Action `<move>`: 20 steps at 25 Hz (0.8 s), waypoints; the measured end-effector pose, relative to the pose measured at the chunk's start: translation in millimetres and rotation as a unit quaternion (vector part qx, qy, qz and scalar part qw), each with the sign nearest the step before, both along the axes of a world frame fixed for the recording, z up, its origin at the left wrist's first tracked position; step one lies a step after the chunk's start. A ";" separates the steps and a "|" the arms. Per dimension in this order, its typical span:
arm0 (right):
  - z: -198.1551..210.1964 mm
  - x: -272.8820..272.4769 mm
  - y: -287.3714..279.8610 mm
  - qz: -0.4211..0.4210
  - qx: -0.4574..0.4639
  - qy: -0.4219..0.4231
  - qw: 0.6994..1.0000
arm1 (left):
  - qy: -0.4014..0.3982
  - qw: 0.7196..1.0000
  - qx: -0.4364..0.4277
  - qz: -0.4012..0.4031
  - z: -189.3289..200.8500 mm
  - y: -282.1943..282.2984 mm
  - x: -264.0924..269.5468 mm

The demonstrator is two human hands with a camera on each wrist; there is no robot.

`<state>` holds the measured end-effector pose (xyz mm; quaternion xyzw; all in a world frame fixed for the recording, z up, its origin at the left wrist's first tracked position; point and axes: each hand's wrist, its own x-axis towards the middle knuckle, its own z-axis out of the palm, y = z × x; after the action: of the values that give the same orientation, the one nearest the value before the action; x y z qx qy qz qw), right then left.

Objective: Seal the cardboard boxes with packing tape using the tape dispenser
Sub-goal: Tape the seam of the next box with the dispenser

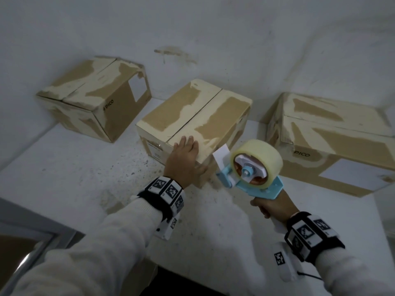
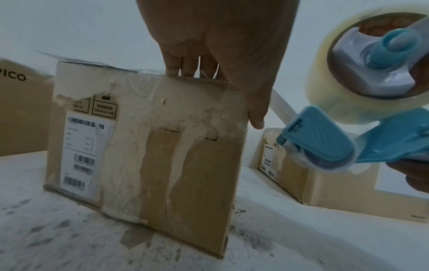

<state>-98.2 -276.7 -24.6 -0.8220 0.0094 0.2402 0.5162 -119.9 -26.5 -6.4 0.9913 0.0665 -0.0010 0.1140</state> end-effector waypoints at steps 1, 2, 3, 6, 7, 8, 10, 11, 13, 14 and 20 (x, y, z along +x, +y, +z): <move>4.8 0.9 -3.4 -0.002 -0.001 -0.010 1.000 | 0.014 1.000 0.008 -0.005 1.8 2.3 0.1; 8.6 1.6 -5.0 -0.004 -0.001 -0.022 1.000 | 0.025 1.000 0.016 -0.010 4.0 5.0 0.9; 12.7 2.4 -4.8 -0.005 0.001 -0.034 0.999 | 0.032 0.999 0.022 -0.015 7.7 8.7 1.7; 25.8 6.4 4.8 -0.013 0.026 -0.061 0.998 | 0.053 0.997 0.035 -0.036 14.7 31.8 -0.5; 30.8 8.8 9.3 -0.012 0.032 -0.070 0.997 | 0.058 0.997 0.034 -0.039 15.2 41.9 -3.6; 37.4 11.6 15.1 -0.006 0.032 -0.083 0.996 | 0.060 0.997 0.031 -0.045 17.0 52.8 -6.9; 50.7 15.8 26.9 0.006 0.032 -0.101 0.994 | 0.057 0.995 0.043 -0.074 20.9 73.2 -11.7; 57.8 18.2 34.0 0.010 0.035 -0.102 0.994 | 0.054 0.993 0.060 -0.087 25.1 82.6 -14.2; 67.8 21.1 46.2 0.014 0.052 -0.097 0.994 | 0.064 0.988 0.092 -0.106 33.4 99.7 -19.3; 72.5 22.9 51.7 0.016 0.063 -0.097 0.993 | 0.084 0.984 0.111 -0.111 38.1 108.6 -20.7; 93.4 29.6 71.0 -0.019 0.100 -0.111 0.989 | 0.147 0.986 0.006 -0.076 77.1 111.7 2.8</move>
<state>-68.6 -205.7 68.8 -0.7873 -0.0562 0.1368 0.5986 -117.1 85.2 70.8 0.9832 0.0068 -0.1548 0.0970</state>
